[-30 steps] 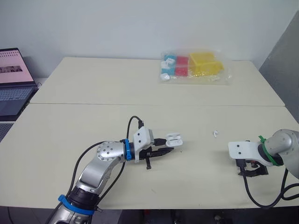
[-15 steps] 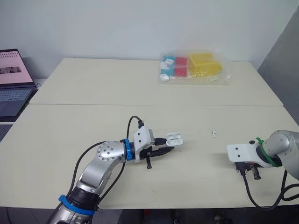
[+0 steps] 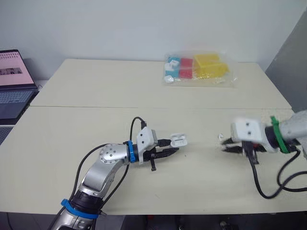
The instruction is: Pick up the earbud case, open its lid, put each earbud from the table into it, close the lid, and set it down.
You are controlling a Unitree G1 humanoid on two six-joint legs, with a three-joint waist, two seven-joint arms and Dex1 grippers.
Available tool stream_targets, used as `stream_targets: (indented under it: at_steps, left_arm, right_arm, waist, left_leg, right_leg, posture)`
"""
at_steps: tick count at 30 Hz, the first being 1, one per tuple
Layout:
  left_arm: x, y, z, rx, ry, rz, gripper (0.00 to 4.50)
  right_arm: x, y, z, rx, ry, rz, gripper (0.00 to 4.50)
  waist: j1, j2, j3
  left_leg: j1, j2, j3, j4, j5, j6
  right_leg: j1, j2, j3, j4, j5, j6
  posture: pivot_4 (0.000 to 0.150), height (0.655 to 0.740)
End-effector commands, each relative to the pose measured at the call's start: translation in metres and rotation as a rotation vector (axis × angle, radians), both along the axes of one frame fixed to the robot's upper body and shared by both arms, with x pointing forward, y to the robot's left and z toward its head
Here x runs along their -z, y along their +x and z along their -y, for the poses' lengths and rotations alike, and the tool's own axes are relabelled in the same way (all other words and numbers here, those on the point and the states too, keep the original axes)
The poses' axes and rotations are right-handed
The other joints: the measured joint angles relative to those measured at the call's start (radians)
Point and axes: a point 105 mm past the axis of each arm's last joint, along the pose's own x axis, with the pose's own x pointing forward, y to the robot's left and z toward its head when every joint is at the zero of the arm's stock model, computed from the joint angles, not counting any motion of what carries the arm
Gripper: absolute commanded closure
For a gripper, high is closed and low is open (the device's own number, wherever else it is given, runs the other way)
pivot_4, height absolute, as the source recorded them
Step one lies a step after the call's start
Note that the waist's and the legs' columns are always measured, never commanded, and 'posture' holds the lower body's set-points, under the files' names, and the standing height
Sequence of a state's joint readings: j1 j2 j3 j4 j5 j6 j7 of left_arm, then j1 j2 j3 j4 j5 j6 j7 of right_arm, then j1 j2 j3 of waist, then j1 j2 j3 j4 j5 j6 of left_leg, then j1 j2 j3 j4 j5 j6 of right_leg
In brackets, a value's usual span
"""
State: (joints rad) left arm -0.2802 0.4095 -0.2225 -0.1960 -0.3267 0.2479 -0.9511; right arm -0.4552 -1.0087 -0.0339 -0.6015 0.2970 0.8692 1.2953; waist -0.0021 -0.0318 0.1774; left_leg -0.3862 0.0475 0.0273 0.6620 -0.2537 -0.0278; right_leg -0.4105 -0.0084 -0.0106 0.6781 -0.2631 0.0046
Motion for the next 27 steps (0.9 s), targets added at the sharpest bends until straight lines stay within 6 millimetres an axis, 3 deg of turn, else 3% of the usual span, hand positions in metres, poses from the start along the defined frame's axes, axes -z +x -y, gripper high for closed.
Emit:
stream_targets:
  at_steps: [1, 7, 13, 16, 27]
  left_arm:
    - [-0.021, 0.006, 0.002, -0.018, -0.072, 0.028, 3.72]
    - [-0.046, 0.019, 0.009, -0.052, -0.162, 0.007, 3.72]
    - [-0.060, 0.023, 0.009, -0.060, -0.197, -0.021, 3.72]
    - [-0.069, 0.025, 0.008, -0.071, -0.230, -0.037, 3.72]
    - [-0.070, 0.020, 0.009, -0.059, -0.225, -0.051, 3.72]
  right_arm:
    - [-0.031, 0.000, -0.022, 0.042, 0.254, 0.054, 4.13]
    - [-0.062, 0.012, -0.050, 0.107, 0.681, 0.166, 4.13]
    - [-0.059, 0.016, -0.059, 0.140, 0.753, 0.229, 4.13]
    - [-0.048, 0.016, -0.068, 0.144, 0.764, 0.253, 4.13]
    - [-0.044, 0.025, -0.073, 0.172, 0.791, 0.351, 4.13]
  waist:
    - [-0.001, -0.002, 0.000]
    - [0.000, -0.001, 0.000]
    - [-0.001, -0.001, 0.000]
    - [-0.001, -0.001, 0.000]
    - [-0.003, -0.001, 0.000]
  left_leg:
    - [0.000, 0.000, 0.000, 0.001, 0.000, 0.000]
    - [-0.003, 0.000, 0.000, 0.001, 0.000, 0.000]
    - [-0.009, -0.001, 0.000, 0.000, 0.000, 0.000]
    - [-0.012, -0.001, 0.000, 0.001, 0.000, 0.000]
    - [-0.011, 0.000, 0.000, 0.001, 0.000, 0.000]
  right_leg:
    - [0.000, 0.000, 0.001, 0.000, 0.000, 0.000]
    - [-0.001, 0.000, 0.000, -0.001, 0.000, 0.001]
    - [-0.006, 0.000, 0.001, -0.002, 0.000, 0.001]
    - [-0.010, 0.000, 0.001, 0.000, 0.000, 0.001]
    - [-0.010, 0.001, 0.001, 0.001, 0.000, 0.001]
  posture:
    - [0.150, 0.7378]
    - [0.150, 0.7378]
    - [0.150, 0.7378]
    - [0.150, 0.7378]
    - [0.150, 0.7378]
